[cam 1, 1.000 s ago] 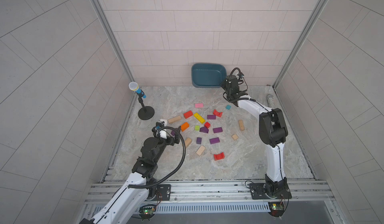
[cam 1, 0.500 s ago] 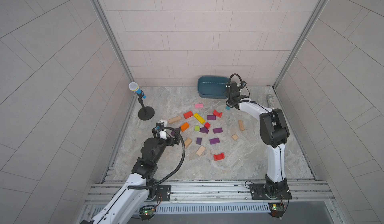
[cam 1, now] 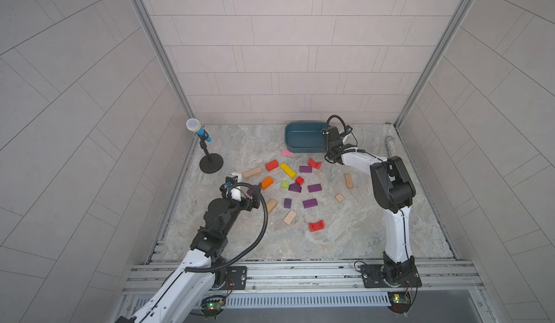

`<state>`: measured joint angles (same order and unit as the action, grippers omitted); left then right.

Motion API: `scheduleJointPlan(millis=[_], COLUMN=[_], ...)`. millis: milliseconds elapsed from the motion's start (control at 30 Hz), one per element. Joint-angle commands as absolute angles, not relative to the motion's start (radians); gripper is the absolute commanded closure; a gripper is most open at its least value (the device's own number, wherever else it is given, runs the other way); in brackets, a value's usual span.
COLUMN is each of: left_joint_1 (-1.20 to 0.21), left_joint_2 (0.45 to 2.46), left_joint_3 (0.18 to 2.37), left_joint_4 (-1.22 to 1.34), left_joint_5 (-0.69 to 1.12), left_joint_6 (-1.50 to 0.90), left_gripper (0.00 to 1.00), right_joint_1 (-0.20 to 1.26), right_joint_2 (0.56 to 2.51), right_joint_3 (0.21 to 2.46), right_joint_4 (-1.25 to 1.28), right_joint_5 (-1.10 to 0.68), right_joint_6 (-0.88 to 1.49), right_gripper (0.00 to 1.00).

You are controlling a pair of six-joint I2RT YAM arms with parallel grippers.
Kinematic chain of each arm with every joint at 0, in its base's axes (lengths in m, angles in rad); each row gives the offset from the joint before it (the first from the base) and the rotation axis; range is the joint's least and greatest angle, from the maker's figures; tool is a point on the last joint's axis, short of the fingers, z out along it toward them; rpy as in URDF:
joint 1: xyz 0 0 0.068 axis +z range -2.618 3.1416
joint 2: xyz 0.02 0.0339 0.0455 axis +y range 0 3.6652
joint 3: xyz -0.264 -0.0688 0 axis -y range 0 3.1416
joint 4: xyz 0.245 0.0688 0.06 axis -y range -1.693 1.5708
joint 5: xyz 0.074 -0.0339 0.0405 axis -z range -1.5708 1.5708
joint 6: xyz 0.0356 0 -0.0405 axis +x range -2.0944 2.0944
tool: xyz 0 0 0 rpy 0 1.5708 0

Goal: Pick purple bricks into the storage bin
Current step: Adjust the building block at the center of the board.

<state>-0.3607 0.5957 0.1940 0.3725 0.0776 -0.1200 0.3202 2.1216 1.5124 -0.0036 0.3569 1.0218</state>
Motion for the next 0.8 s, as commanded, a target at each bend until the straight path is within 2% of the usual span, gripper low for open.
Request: scheduleJointPlan(millis=[0, 467, 767], left_joint_1=[-0.364, -0.364, -0.364], left_joint_2=[0.596, 0.609, 0.620], left_joint_3=[0.211, 0.209, 0.209], left_joint_4=[0.387, 0.396, 0.402], left_joint_5=[0.092, 0.094, 0.096], left_joint_6=[-0.133, -0.134, -0.136], left_gripper=[0.00, 0.00, 0.00], right_joint_1=[0.319, 0.270, 0.261], right_joint_2=[2.138, 2.131, 2.204], right_joint_3=[1.492, 1.478, 1.624], right_joint_4=[0.060, 0.150, 0.014], right_joint_5=[0.400, 0.313, 0.297], right_joint_6=[1.048, 1.075, 1.008], right_gripper=[1.00, 1.00, 1.00])
